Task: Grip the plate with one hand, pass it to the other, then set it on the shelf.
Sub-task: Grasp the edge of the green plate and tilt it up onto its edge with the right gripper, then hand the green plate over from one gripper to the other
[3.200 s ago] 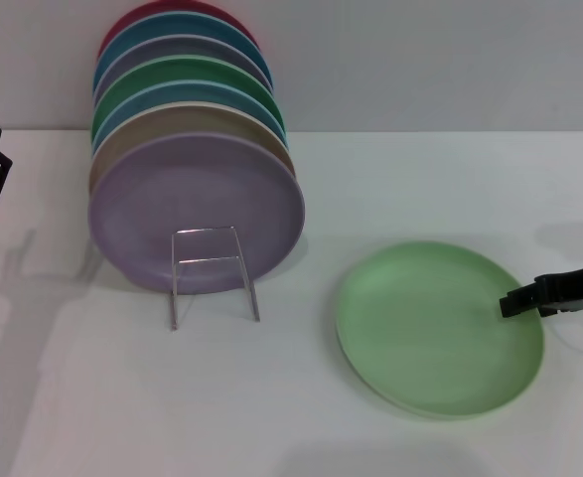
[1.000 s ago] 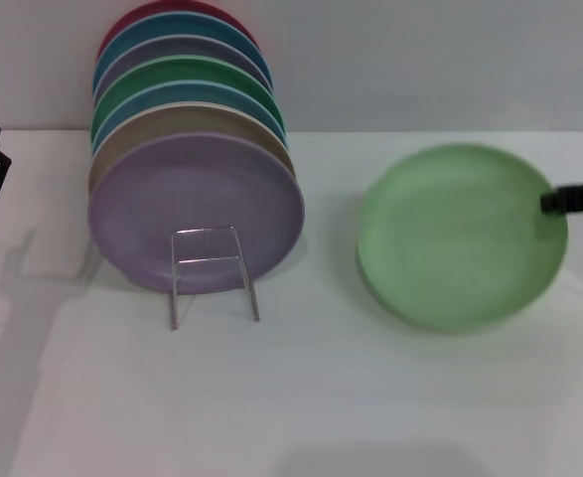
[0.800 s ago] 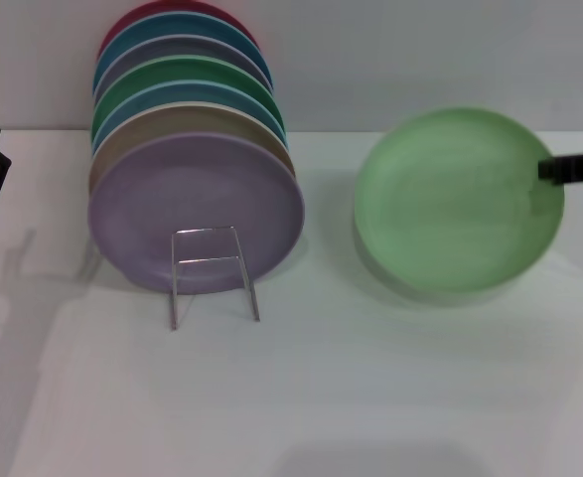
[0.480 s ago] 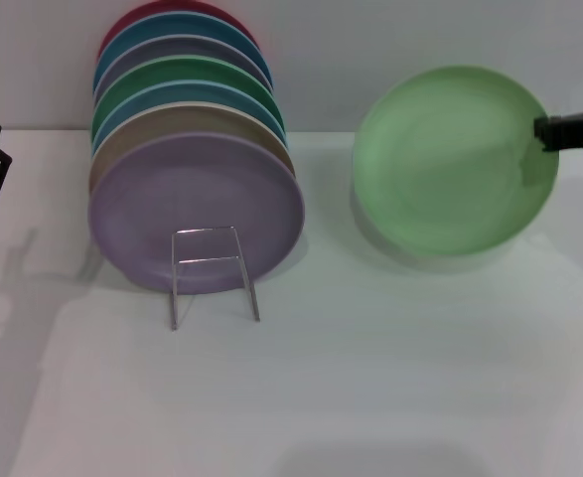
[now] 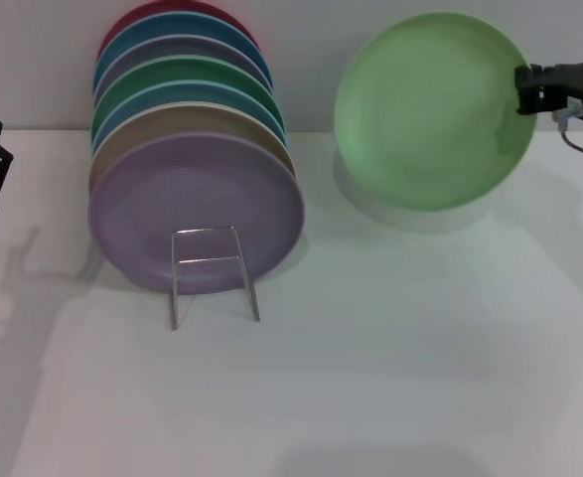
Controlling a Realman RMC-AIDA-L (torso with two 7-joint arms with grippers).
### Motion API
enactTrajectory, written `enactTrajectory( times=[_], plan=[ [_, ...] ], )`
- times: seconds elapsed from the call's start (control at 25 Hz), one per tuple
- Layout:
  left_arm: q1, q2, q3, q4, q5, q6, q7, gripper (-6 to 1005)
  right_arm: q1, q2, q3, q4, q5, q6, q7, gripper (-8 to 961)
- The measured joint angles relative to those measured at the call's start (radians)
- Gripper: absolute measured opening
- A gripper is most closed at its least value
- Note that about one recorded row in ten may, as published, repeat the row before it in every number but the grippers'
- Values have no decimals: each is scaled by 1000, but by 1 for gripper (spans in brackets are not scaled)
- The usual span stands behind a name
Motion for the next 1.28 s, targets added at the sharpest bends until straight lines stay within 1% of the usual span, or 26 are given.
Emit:
enactTrajectory(
  times=[0.2,0.24,0.28,0.32,0.36,0.4,0.44,0.48,0.56,0.6,0.64,0.68,0.72,0.84,0.88,0.92,1.04,1.08,1.12,1.2,1.28],
  plan=[
    [2,0,0,0,0,4,-1,833,-41,1,-111,-33,-1,-191,0,26],
    [2,0,0,0,0,4,-1,833,-41,1,-111,-33,-1,-191,0,26],
    [3,0,0,0,0,4,-1,833,-59,1,-148,-41,-1,-260,0,26],
    [3,0,0,0,0,4,-1,833,-59,1,-148,-41,-1,-260,0,26],
    [4,0,0,0,0,4,-2,833,-73,2,-178,-61,-2,-337,0,26],
    [4,0,0,0,0,4,-2,833,-73,2,-178,-61,-2,-337,0,26],
    [4,0,0,0,0,4,-2,833,-77,2,-191,-74,-1,-370,0,26],
    [4,0,0,0,0,4,-2,833,-83,3,-222,-112,2,-460,1,26],
    [5,0,0,0,0,4,-2,833,-86,3,-255,-160,6,-562,8,26],
    [5,0,0,0,0,5,-2,833,-86,3,-270,-182,8,-606,12,26],
    [5,0,0,0,0,5,-2,833,-86,3,-270,-182,8,-606,12,26],
    [5,0,0,0,0,5,-2,833,-82,4,-306,-239,10,-699,29,27],
    [5,0,0,0,0,5,-2,833,-82,4,-306,-239,10,-699,29,27],
    [9,-2,4,0,0,13,-2,833,-76,4,-348,-315,11,-828,68,27],
    [9,-2,4,0,0,13,-2,833,-74,4,-379,-364,12,-920,105,27],
    [9,-2,4,0,0,13,-2,833,-74,4,-379,-364,12,-920,105,27],
    [17,-3,10,-1,0,24,-3,833,-72,4,-425,-439,12,-1058,159,26],
    [21,-3,13,-1,0,28,-10,833,-71,5,-462,-498,12,-1165,201,25],
    [24,-3,16,-1,0,32,-19,833,-71,5,-462,-498,12,-1165,201,25],
    [33,-3,31,-2,0,44,-50,833,-74,6,-497,-549,12,-1260,244,26],
    [37,-3,41,-1,0,52,-65,833,-89,8,-553,-621,12,-1412,316,26]
  ],
)
